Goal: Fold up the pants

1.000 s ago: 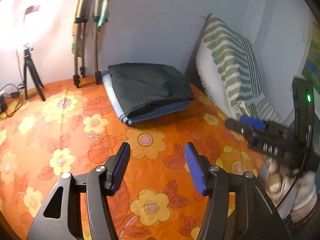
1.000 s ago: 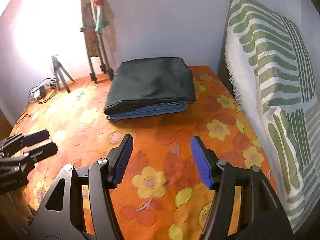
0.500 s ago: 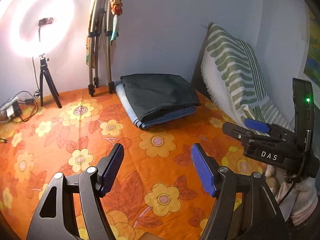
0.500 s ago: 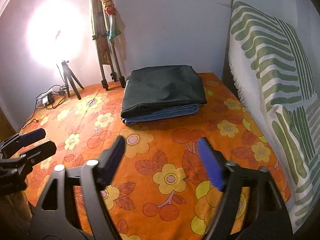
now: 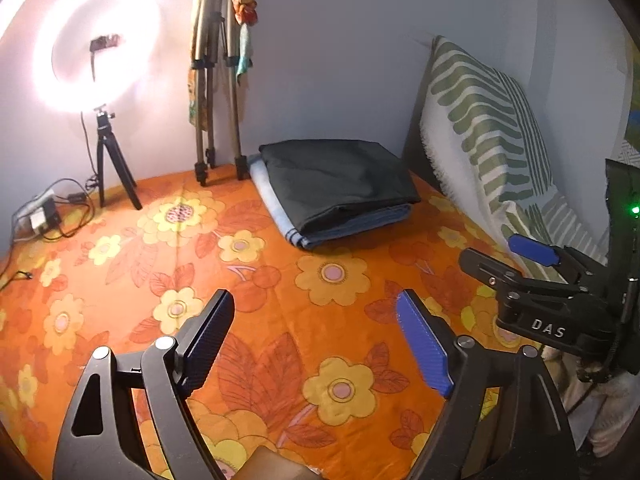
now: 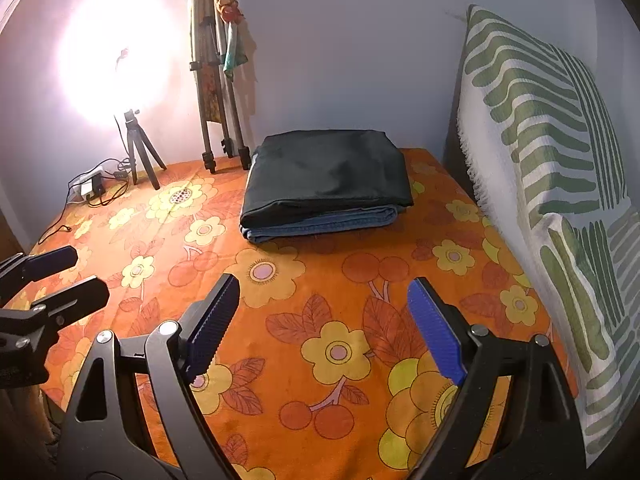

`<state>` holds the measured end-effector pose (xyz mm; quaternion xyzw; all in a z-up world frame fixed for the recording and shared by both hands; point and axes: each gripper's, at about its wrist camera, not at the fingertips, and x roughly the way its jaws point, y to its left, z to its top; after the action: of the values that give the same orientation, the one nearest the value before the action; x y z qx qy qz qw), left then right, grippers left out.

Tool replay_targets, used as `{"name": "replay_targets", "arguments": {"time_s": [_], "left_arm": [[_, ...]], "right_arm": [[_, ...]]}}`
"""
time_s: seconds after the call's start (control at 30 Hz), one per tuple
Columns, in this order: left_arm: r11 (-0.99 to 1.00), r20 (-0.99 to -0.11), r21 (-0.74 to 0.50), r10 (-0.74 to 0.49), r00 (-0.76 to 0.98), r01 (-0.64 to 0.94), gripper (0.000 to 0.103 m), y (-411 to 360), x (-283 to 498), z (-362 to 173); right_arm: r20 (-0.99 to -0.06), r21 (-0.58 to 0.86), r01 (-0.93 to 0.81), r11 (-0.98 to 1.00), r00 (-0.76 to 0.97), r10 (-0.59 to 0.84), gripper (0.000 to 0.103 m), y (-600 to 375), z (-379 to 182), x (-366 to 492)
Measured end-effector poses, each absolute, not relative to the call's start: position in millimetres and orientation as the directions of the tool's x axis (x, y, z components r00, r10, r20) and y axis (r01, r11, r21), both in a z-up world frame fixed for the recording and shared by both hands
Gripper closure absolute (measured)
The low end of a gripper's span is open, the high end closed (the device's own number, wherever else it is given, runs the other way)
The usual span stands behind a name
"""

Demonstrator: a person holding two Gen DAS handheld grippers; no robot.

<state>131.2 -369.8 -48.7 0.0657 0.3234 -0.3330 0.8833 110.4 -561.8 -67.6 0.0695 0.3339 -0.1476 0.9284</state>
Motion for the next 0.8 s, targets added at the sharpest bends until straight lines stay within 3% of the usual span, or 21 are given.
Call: {"name": "replay_targets", "arguments": {"time_s": [0.13, 0.8], "left_arm": [[0.769, -0.619, -0.104, -0.547, 0.564, 0.631, 0.019, -368.5, 131.7, -49.1], [0.768, -0.635, -0.093, -0.536, 0.557, 0.633, 0.018, -370.3, 130.5, -52.6]], "right_arm": [[-0.63, 0.028, 0.317, 0.948, 0.742, -0.23, 0.009, -558.4, -64.1, 108.6], [-0.625, 0.024, 0.299, 0.954, 0.75, -0.219, 0.009, -555.1, -60.9, 106.9]]}}
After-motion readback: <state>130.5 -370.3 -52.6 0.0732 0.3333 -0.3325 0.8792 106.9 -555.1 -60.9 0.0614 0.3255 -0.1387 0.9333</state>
